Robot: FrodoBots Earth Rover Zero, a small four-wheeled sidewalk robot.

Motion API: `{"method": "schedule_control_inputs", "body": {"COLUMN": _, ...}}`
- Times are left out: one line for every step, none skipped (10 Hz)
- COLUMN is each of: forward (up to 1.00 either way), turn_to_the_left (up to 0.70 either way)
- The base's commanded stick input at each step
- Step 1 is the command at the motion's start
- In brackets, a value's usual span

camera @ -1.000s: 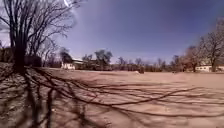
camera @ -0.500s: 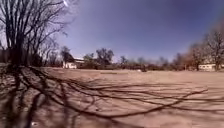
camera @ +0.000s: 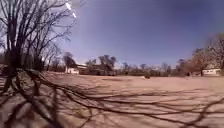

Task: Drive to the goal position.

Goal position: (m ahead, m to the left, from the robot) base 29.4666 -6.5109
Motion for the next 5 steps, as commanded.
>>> {"method": "schedule_control_inputs", "body": {"forward": 1.0, "turn_to_the_left": -0.22}}
{"method": "schedule_control_inputs", "body": {"forward": 1.0, "turn_to_the_left": -0.04}}
{"method": "schedule_control_inputs", "body": {"forward": 1.0, "turn_to_the_left": 0.0}}
{"method": "schedule_control_inputs", "body": {"forward": 1.0, "turn_to_the_left": 0.0}}
{"method": "schedule_control_inputs", "body": {"forward": 1.0, "turn_to_the_left": 0.0}}
